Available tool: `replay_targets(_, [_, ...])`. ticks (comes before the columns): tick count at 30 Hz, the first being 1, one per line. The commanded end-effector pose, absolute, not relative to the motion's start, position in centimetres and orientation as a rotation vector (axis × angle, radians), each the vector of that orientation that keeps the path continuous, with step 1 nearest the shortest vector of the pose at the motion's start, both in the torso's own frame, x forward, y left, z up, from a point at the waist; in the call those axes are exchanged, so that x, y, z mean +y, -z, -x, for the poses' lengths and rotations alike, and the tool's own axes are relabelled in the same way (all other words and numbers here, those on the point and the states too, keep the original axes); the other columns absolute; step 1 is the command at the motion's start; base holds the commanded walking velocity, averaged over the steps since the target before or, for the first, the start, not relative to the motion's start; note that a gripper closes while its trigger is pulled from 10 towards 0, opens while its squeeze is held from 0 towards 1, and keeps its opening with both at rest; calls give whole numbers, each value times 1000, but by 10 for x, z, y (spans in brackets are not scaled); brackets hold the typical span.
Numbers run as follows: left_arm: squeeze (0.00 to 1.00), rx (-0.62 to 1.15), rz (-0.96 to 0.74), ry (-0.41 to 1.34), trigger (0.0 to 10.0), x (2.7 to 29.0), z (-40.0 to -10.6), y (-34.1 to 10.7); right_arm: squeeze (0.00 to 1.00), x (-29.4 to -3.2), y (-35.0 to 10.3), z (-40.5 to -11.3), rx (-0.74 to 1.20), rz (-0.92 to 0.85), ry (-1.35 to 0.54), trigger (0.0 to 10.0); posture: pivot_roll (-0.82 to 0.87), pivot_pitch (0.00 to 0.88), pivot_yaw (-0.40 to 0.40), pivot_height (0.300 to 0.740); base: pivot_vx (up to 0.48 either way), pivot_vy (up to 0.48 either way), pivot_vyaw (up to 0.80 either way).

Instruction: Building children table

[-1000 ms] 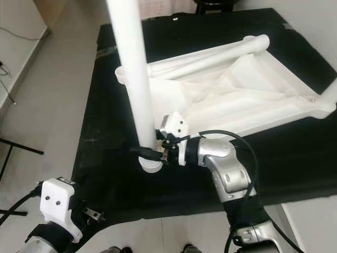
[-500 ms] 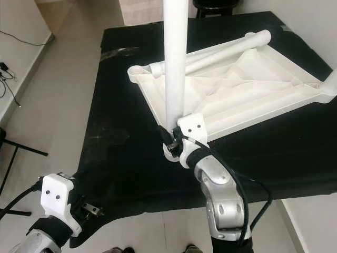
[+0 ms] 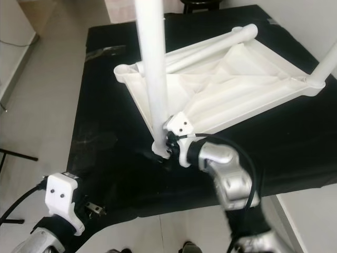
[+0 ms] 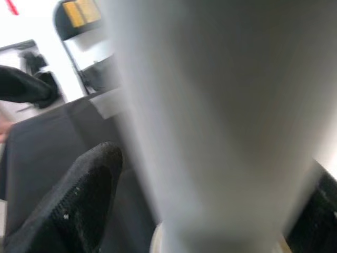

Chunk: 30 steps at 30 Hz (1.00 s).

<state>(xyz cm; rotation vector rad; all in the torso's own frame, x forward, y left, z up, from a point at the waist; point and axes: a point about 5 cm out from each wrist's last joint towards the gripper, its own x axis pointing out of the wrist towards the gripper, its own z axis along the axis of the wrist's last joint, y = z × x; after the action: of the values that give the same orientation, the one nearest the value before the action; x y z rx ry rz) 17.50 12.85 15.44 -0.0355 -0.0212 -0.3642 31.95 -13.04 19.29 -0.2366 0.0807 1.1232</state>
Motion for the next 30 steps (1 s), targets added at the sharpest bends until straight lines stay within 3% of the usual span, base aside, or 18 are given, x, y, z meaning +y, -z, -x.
replay_targets(1, [0, -9, 34, 366, 10000, 128, -172, -152, 0, -123, -190, -322, 81, 201, -1198, 10000, -5, 190, 45, 740, 0, 0, 0])
replay_targets(5, [0, -11, 34, 366, 10000, 128, -171, -152, 0, -125, -192, -327, 70, 201, -1237, 10000, 0, 193, 43, 740, 0, 0, 0])
replay_targets(11, [0, -10, 46, 384, 10000, 123, -167, -153, 0, -120, -221, -345, 28, 207, -1441, 9608, 23, 215, 35, 740, 0, 0, 0])
replay_targets(12, [0, -10, 46, 387, 10000, 122, -167, -153, 0, -120, -224, -346, 23, 213, -1464, 0, 24, 216, 34, 740, 0, 0, 0])
replay_targets(24, [0, -17, 54, 393, 10000, 120, -168, -155, 0, -134, -213, -335, 46, 218, -1500, 0, 1, 230, 36, 740, 0, 0, 0])
replay_targets(28, [0, -20, 55, 391, 10000, 123, -170, -154, 0, -137, -189, -324, 47, 225, -1163, 0, -11, 231, 26, 740, 0, 0, 0])
replay_targets(29, [0, -19, 50, 389, 10000, 126, -170, -154, 0, -130, -180, -330, 34, 147, -765, 0, -32, 234, 23, 740, 0, 0, 0])
replay_targets(30, [0, -20, 46, 388, 10000, 128, -171, -155, 0, -139, -166, -321, 103, 122, -374, 0, -30, 236, 38, 740, 0, 0, 0])
